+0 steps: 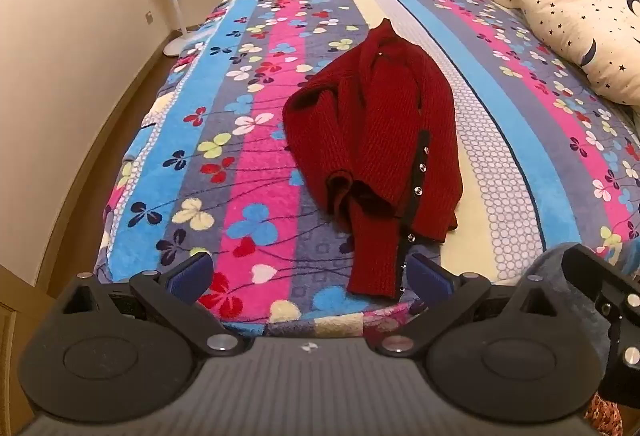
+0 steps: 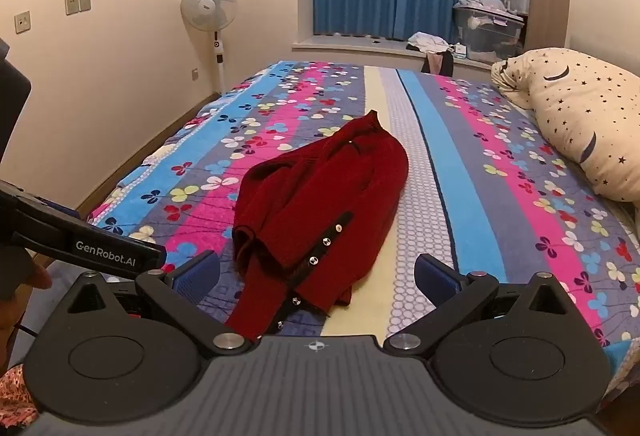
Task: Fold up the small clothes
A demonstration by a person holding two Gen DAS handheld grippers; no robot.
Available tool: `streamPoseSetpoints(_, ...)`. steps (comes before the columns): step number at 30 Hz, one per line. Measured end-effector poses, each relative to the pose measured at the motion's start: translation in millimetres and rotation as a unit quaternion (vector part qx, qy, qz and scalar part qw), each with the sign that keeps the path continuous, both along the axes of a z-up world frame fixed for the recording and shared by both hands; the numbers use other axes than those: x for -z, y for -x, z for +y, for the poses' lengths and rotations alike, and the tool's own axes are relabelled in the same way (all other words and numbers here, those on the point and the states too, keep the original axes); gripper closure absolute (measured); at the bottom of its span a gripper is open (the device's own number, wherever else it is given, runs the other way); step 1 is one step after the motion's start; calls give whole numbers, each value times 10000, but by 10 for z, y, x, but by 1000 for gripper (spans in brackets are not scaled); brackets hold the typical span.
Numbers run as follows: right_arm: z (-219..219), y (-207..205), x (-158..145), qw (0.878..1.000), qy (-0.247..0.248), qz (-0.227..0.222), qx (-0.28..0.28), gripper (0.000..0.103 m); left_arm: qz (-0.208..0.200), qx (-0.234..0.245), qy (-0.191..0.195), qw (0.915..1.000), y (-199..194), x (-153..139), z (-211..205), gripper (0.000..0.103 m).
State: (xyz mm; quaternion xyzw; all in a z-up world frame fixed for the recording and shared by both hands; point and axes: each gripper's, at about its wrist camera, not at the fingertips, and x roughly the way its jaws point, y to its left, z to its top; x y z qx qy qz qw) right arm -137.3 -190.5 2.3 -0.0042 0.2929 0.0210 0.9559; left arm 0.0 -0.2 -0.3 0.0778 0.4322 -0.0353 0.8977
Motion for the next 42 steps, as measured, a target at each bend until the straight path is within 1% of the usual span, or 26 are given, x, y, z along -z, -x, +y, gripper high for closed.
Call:
streamPoseSetpoints(3, 12, 8, 5, 10000, -53, -6, 15, 1, 19, 25, -20, 10000, 2, 2, -11, 0)
streamPoseSetpoints(4, 22, 13, 7, 10000, -75, -6, 14, 1, 13, 22, -26, 10000, 3, 48, 4, 0)
streamPoseSetpoints(6, 51, 28, 12, 9999, -104, -19, -1, 1, -8, 13, -64, 10000, 28, 26, -13, 0)
streamPoseSetpoints(7, -23, 4, 3, 9999, -119, 50, 2, 1, -4, 12, -84, 10000, 24, 20, -18, 0)
streamPoseSetpoints(9, -16, 8, 19, 9999, -129, 38, 11, 1, -6, 21, -110, 9999, 40, 27, -29, 0)
streamPoseSetpoints(13, 7, 0, 23, 9998, -173, 94, 26, 1, 93, 20, -95, 9999, 8, 14, -26, 0)
streamPoseSetpoints(22, -23, -32, 62, 9995, -270, 149, 2, 1, 142, 8, -102, 9998, -2, 38, -21, 0)
streamPoseSetpoints(42, -7, -65, 120, 9993, -318, 192, -12, 1, 168, -11, -114, 9998, -24, 55, 2, 0)
